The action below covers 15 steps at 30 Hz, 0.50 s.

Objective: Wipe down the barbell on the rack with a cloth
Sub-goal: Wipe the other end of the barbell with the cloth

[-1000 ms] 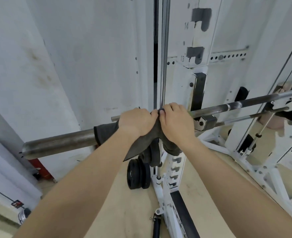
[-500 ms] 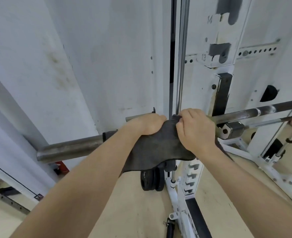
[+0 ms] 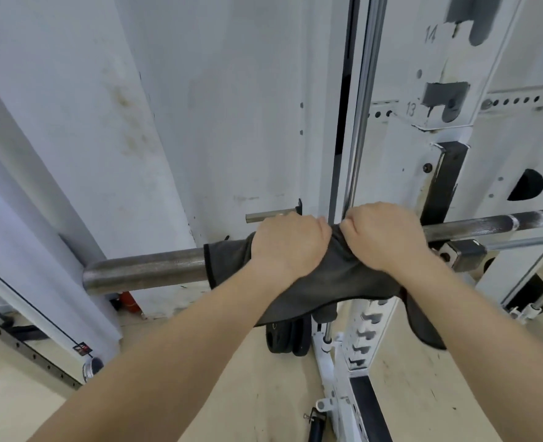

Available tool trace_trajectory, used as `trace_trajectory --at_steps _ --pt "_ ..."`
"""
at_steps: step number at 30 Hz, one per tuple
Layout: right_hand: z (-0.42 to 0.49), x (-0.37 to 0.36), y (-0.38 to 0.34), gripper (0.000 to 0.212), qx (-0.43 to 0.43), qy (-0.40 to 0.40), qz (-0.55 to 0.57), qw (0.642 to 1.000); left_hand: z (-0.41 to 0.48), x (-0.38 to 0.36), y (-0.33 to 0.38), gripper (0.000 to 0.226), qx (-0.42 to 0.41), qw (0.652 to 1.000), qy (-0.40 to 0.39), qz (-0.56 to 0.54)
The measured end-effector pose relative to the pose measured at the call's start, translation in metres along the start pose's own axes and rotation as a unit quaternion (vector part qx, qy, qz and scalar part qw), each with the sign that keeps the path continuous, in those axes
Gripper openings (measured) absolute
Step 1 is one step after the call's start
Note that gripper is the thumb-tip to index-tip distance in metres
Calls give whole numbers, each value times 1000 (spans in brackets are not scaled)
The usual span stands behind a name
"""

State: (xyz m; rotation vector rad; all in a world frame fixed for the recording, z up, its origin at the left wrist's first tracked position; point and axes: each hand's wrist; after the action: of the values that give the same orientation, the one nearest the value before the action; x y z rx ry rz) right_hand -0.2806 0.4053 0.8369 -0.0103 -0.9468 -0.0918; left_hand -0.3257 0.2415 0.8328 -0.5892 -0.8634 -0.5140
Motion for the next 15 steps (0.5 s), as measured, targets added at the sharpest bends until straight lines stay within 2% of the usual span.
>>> trace_trajectory --at_steps 1,3,4,5,6,7,9,10,11,12,13,15 --pt "17 0 1 43 -4 -94 9 996 -13 -4 4 26 5 998 51 36" --pt "47 3 -2 47 -43 -261 20 964 -33 -10 12 40 50 996 78 14" --pt "54 2 -3 49 -48 -294 7 955 -35 -10 13 41 58 994 95 6" --pt "54 -1 -3 47 -36 -281 0 959 -31 -3 13 37 58 993 106 -5" --pt "45 -2 -3 44 -24 -228 -13 973 -23 1 9 32 57 992 108 -9" --pt "29 -4 -3 43 -14 -138 -28 990 -11 11 2 29 97 993 36 -57" --pt "-8 -5 -8 39 1 35 -48 998 13 16 -13 38 169 968 -91 -159" --pt "-22 -5 -12 37 11 93 -42 995 18 13 -17 39 175 959 -125 -183" --pt "-26 -5 -13 36 23 129 -37 991 12 8 -16 32 128 976 -106 -139" --pt "-21 -3 -13 38 45 116 -38 992 0 8 -8 21 66 996 -42 -44" --pt "-7 0 -12 41 62 59 -37 996 -14 5 -1 18 59 998 19 17" --pt "24 6 -12 45 48 -124 -34 991 -34 -10 9 27 89 987 134 17"
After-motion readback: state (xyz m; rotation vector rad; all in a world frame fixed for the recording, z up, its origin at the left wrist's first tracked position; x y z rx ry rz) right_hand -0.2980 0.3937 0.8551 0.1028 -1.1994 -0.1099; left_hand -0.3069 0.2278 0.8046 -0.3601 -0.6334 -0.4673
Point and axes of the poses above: each hand's wrist, its own z-axis towards the middle knuckle, its own x-axis out of the back of the hand, y = z × x, and after that the axes turned 11 degrees about y, right-handed
